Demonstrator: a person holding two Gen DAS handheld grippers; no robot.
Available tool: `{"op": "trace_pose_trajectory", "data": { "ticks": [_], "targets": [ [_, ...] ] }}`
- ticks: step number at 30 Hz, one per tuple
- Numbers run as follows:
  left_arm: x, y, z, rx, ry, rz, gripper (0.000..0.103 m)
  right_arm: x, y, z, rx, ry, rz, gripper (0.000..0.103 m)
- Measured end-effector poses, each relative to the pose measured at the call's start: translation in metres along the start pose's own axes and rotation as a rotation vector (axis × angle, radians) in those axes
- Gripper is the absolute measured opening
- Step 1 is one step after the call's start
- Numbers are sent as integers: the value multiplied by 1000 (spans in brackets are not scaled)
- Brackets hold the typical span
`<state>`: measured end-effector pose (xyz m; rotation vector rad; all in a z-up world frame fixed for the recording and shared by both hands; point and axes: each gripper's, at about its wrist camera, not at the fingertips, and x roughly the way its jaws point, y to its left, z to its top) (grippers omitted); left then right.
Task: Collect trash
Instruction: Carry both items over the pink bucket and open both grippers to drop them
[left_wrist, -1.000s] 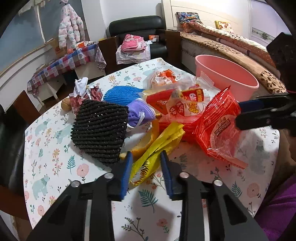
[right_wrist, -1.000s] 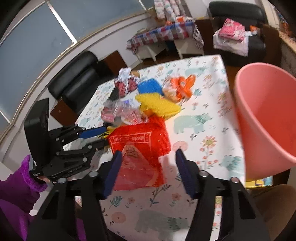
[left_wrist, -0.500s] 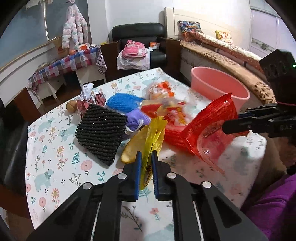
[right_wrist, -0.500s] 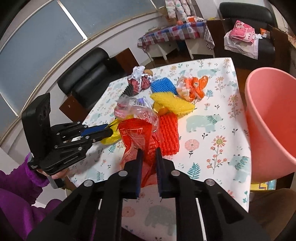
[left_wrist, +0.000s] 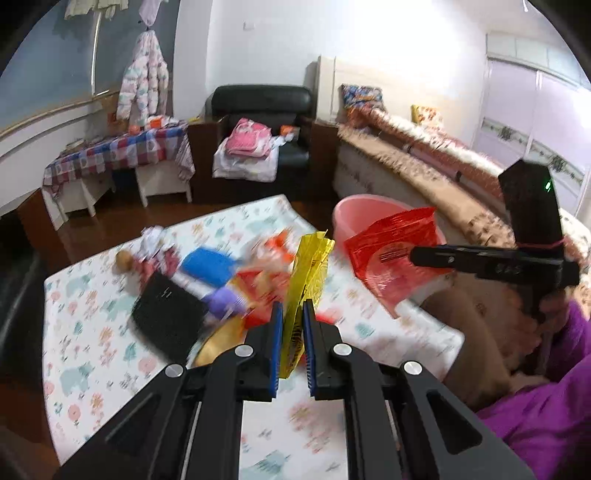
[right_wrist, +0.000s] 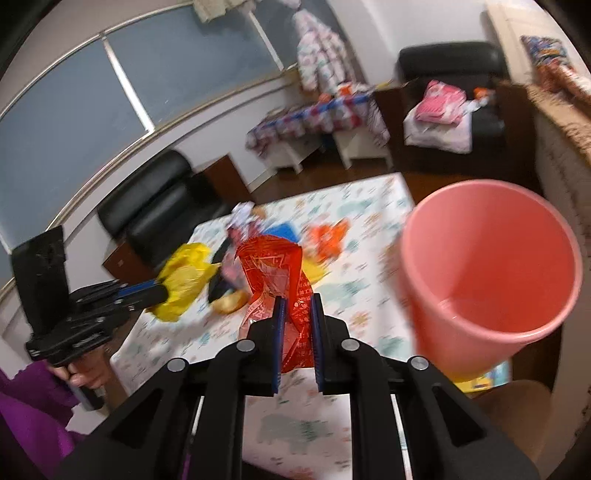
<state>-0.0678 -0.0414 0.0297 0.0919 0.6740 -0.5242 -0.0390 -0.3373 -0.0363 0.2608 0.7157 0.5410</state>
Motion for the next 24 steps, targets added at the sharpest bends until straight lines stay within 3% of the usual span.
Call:
{"op": "trace_pose_trajectory", "data": {
  "ticks": [11,16,24],
  "targets": [
    [53,-54,55,-45,-34,-86,10,-34,-56,9,103,-134,-247,14],
    [95,-78,77,-67,5,-110,10,-41,-85,11,153,-170,-364,14],
    [169,-111,94,-79,82,-146,10,-35,-115,7,189,-165,-450,14]
  ]
}}
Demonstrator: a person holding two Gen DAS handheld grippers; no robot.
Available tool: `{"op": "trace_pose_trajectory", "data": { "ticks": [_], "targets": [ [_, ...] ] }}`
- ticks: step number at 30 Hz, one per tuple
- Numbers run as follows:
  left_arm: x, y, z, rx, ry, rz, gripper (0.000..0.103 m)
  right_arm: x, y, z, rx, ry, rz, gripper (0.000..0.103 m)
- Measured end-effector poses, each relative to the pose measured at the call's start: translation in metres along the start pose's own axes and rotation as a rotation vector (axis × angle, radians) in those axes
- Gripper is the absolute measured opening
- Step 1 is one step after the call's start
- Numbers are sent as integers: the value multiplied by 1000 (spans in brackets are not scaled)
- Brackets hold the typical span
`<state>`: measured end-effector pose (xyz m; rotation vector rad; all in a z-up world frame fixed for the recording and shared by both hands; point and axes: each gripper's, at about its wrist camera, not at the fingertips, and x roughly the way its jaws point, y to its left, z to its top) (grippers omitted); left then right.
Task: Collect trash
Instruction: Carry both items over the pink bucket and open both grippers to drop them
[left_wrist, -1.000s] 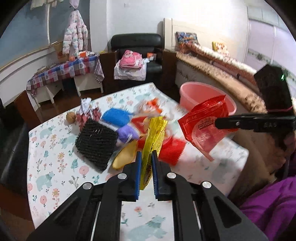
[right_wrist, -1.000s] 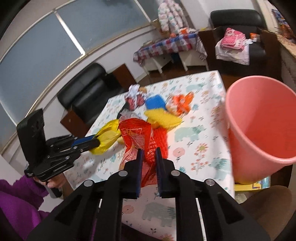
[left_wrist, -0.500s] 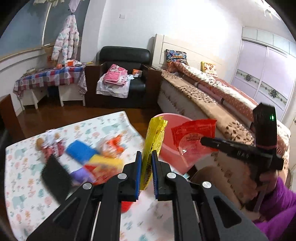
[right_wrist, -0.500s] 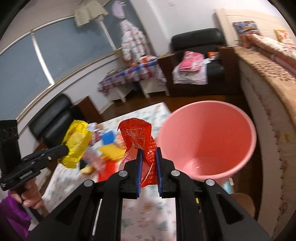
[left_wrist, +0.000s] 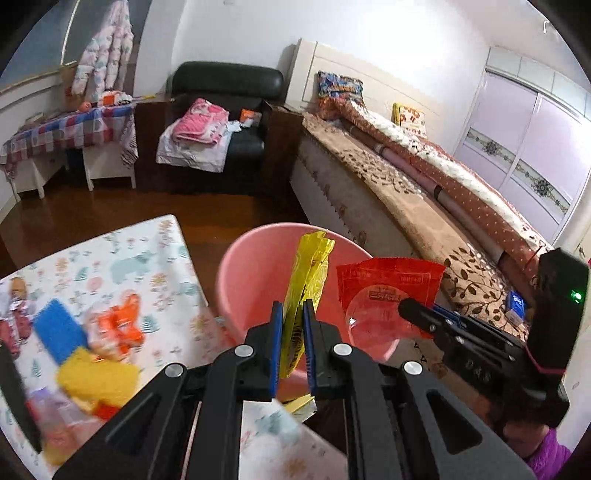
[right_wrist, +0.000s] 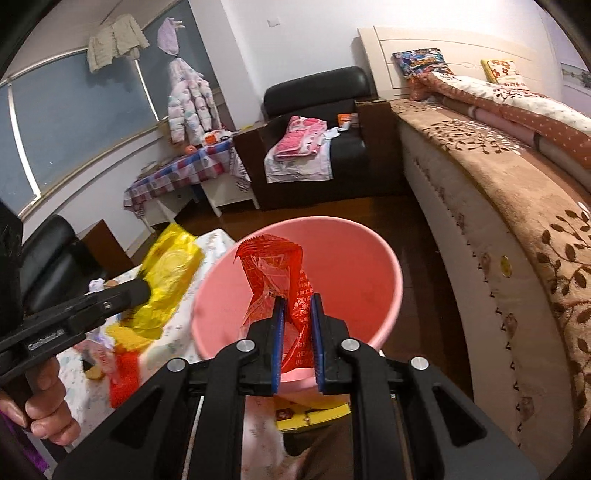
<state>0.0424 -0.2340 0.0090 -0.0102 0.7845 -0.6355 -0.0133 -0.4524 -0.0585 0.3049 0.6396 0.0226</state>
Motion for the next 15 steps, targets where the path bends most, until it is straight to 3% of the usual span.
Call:
{"op": "trace_pose_trajectory", "data": {
  "ticks": [6,10,12,15],
  "targets": [
    [35,-10,1,4,40,21,13,13,-10,-2,11,22,-4,14],
    [40,-8,1,-15,33,32,37,16,-14,-4,20,24,-2,14],
    [38,-5,0,-12,25,45,44,18,-13,-5,23,28,-3,14],
    [34,-1,1,-17,23,41,45,21,-15,-5,31,34,2,14]
  ]
}}
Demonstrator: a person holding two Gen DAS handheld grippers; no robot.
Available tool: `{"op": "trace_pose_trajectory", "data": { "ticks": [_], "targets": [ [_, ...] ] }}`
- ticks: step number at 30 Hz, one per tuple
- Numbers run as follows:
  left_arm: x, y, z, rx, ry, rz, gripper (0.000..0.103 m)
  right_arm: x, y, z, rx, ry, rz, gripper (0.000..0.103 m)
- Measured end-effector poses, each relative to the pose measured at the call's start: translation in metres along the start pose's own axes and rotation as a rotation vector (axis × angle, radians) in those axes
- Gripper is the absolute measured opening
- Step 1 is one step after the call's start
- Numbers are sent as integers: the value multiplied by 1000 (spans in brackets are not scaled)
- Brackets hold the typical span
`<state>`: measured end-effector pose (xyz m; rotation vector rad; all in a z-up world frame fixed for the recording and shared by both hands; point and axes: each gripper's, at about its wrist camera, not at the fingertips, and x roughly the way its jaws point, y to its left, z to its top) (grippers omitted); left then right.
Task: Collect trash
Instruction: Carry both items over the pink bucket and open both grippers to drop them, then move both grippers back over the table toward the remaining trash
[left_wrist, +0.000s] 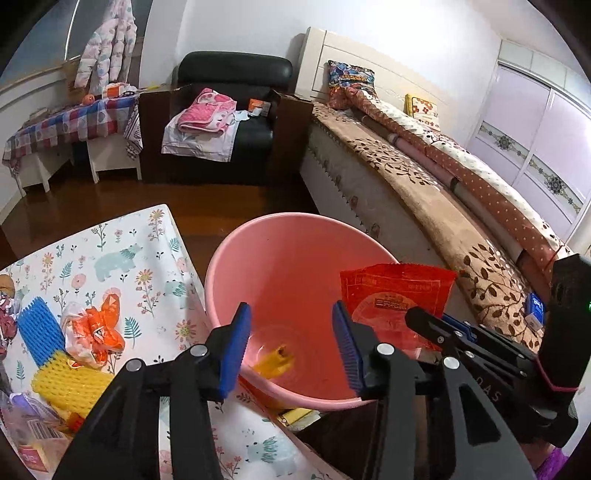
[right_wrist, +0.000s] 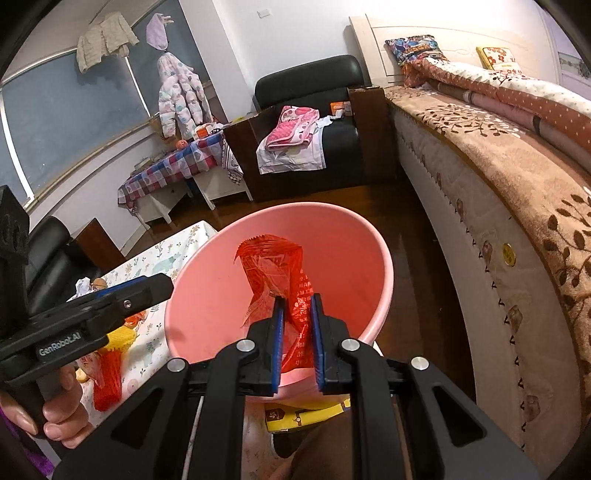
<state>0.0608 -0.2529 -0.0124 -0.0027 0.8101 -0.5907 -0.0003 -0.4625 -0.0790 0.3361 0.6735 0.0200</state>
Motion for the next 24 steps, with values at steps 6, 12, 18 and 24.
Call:
{"op": "trace_pose_trajectory", "data": {
  "ticks": [6,12,18,24],
  "targets": [
    [-8,5,-1,-25,-1,1,50,5,0,0,27,20,4,29],
    [-19,8,-5,-48,-9,5,52,1,3,0,46,1,16,42],
    [-38,10,-7,-50,-40,18,52,-7,16,-2,-3,-19,8,42],
    [-68,18,-10,-56,-84,55,52,-21,39,-6,-63,-51,43,42]
  ]
}}
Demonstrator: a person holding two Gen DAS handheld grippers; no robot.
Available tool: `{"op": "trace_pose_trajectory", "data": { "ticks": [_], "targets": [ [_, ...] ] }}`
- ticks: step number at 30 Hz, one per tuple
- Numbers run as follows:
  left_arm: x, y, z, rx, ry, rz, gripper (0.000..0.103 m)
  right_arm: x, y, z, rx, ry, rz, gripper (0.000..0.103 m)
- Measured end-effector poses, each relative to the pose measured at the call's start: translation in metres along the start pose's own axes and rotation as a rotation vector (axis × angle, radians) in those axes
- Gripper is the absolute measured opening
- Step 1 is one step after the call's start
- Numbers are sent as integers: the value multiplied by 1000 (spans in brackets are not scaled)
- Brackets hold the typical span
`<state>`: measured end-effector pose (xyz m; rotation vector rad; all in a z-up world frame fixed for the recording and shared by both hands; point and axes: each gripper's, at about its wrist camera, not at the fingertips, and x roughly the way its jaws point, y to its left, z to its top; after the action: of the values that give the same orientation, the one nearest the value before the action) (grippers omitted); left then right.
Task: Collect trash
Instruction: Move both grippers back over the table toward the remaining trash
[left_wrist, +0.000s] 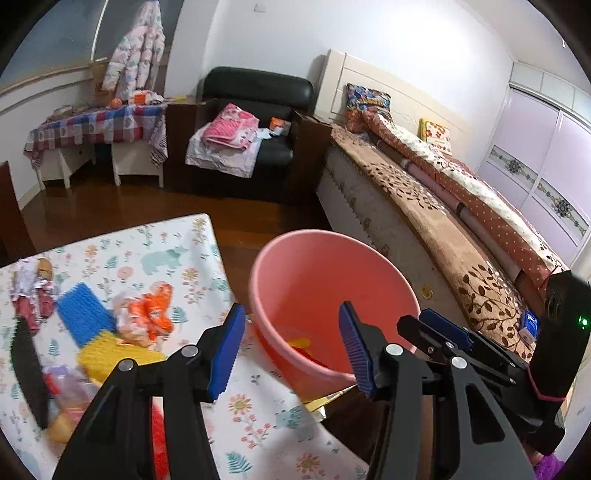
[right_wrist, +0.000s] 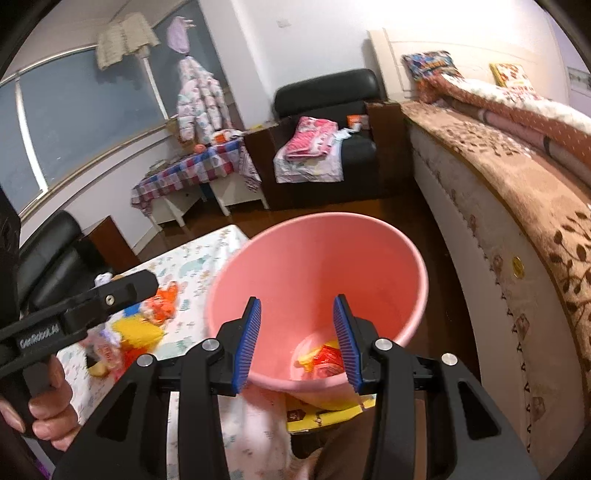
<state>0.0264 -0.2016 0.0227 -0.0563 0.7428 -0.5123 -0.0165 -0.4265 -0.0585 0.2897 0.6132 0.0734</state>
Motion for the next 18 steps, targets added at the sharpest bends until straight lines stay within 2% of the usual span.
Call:
{"op": "trace_pose_trajectory", "data": {
  "ticks": [8,12,16,18],
  "targets": [
    [-54,29,-8,-21,-68,80,52,-14,40,-8,-75,-31,115,42],
    [-84,54,-13,-48,-100,121,52,-20,61,-16,-143,-54,132,42],
    [-110,80,-22,-69,-123,183,52,-19,76,-20,-158,-16,207,42],
    [-122,95,-29,-90,-126,215,52,-15,83,-22,-150,34,264,42]
  ]
}}
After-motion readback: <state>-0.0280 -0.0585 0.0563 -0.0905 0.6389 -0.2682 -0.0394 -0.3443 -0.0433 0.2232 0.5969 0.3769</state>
